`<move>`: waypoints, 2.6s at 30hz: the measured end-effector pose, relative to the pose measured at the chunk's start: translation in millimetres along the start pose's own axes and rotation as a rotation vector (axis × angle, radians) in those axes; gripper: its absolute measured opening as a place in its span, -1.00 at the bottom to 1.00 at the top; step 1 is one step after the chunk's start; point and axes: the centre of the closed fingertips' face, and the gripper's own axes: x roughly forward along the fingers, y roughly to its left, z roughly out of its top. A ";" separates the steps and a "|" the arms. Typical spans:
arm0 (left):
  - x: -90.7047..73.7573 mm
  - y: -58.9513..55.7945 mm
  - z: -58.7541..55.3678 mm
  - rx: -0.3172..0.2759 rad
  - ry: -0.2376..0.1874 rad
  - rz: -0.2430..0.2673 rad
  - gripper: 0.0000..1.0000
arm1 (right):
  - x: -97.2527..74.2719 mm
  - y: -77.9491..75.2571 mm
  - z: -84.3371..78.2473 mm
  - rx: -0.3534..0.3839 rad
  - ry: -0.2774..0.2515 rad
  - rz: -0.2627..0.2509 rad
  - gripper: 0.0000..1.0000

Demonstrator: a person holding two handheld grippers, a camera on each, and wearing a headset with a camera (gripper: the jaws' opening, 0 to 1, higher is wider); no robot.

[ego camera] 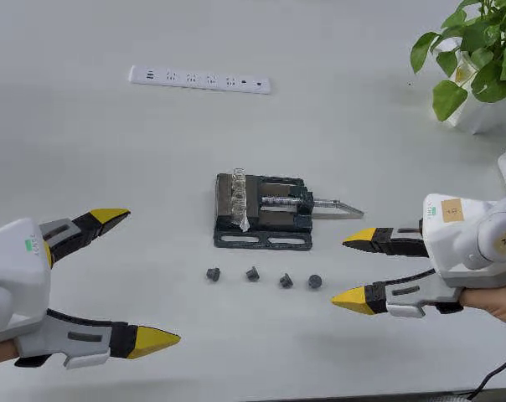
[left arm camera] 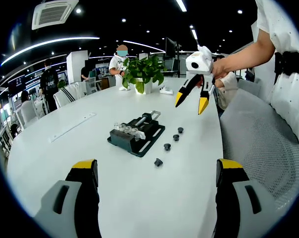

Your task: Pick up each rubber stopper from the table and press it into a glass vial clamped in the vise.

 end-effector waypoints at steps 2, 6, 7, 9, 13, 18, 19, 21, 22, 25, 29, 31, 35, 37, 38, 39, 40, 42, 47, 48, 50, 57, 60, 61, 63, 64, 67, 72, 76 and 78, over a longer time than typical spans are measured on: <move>0.2 0.1 -0.4 0.002 -0.001 0.001 0.99 | 3.0 -0.7 -2.3 -0.007 0.023 0.005 -0.12; 0.8 -0.8 -0.7 -0.001 -0.005 0.000 0.99 | 9.7 -0.7 -8.3 -0.031 0.081 0.022 -0.21; 1.1 -1.2 -0.7 -0.003 -0.006 0.000 0.99 | 11.3 -1.1 -9.7 -0.043 0.095 0.023 -0.23; 1.7 -1.9 -0.9 -0.003 -0.008 -0.001 0.99 | 14.8 -0.7 -12.2 -0.068 0.122 0.030 -0.27; 2.8 -3.0 -1.3 -0.010 -0.014 -0.002 0.99 | 20.9 -2.0 -20.2 -0.115 0.186 0.047 -0.41; 3.6 -3.1 -2.4 -0.017 -0.020 0.001 0.99 | 26.7 -7.2 -27.1 -0.183 0.259 0.056 -0.53; 3.6 -2.8 -2.6 -0.018 -0.020 0.002 0.99 | 27.9 -6.7 -27.1 -0.188 0.263 0.061 -0.54; 3.6 -2.5 -2.8 -0.022 -0.025 0.003 0.99 | 30.4 -5.8 -28.2 -0.199 0.283 0.070 -0.57; 3.6 -2.4 -3.0 -0.023 -0.025 0.004 0.99 | 31.1 -6.1 -28.8 -0.211 0.291 0.071 -0.59; 3.4 -1.7 -4.3 -0.029 -0.028 0.008 0.99 | 37.5 -6.8 -32.9 -0.239 0.318 0.083 -0.60; 3.8 -1.5 -5.5 -0.038 -0.032 0.010 0.99 | 42.9 -5.3 -35.6 -0.267 0.348 0.098 -0.65; 4.0 -1.1 -6.6 -0.040 -0.032 0.012 0.99 | 45.1 -5.9 -37.0 -0.287 0.366 0.103 -0.67; 4.6 -0.7 -6.9 -0.048 -0.037 0.013 0.99 | 49.0 -8.5 -40.2 -0.305 0.385 0.111 -0.69; 4.8 -0.2 -6.9 -0.052 -0.040 0.014 0.99 | 49.2 -9.5 -42.4 -0.318 0.401 0.112 -0.71; 4.8 0.3 -7.2 -0.053 -0.041 0.015 0.99 | 48.7 -8.2 -41.4 -0.324 0.407 0.116 -0.71; 4.8 0.5 -7.2 -0.056 -0.042 0.015 0.99 | 48.8 -8.3 -41.3 -0.327 0.409 0.116 -0.71; 4.8 0.7 -7.1 -0.058 -0.044 0.015 0.99 | 49.1 -8.3 -41.7 -0.330 0.413 0.119 -0.72; 4.9 1.0 -7.2 -0.060 -0.045 0.015 0.99 | 49.9 -9.0 -42.3 -0.334 0.417 0.119 -0.73; 5.6 2.1 -6.6 -0.066 -0.051 0.018 0.99 | 52.0 -9.3 -43.4 -0.345 0.430 0.126 -0.75; 5.8 2.1 -6.8 -0.067 -0.051 0.017 0.99 | 52.2 -9.7 -43.5 -0.349 0.434 0.126 -0.75; 6.0 2.4 -6.4 -0.069 -0.054 0.017 0.98 | 53.0 -9.8 -43.3 -0.350 0.434 0.130 -0.76; 6.4 3.8 -6.4 -0.069 -0.052 0.016 0.92 | 53.9 -11.3 -43.1 -0.356 0.440 0.138 -0.82; 6.8 4.2 -5.9 -0.074 -0.056 0.016 0.93 | 53.4 -12.9 -44.2 -0.357 0.442 0.138 -0.83; 6.9 4.3 -6.1 -0.074 -0.055 0.015 0.93 | 53.2 -13.0 -44.5 -0.360 0.443 0.138 -0.83; 7.0 4.5 -6.7 -0.075 -0.055 0.016 0.93 | 53.2 -13.4 -45.0 -0.359 0.444 0.139 -0.83; 7.0 4.5 -6.8 -0.074 -0.055 0.016 0.93 | 53.5 -13.5 -45.3 -0.356 0.444 0.139 -0.83; 6.9 4.6 -6.8 -0.077 -0.055 0.016 0.93 | 53.6 -14.8 -45.7 -0.362 0.447 0.140 -0.84; 6.8 5.1 -7.4 -0.076 -0.054 0.015 0.93 | 53.8 -14.5 -45.4 -0.362 0.448 0.142 -0.84; 6.5 5.3 -7.4 -0.077 -0.054 0.015 0.93 | 53.4 -13.4 -44.8 -0.364 0.449 0.143 -0.85; 6.5 5.2 -7.6 -0.076 -0.055 0.015 0.93 | 53.1 -13.2 -44.6 -0.358 0.449 0.143 -0.85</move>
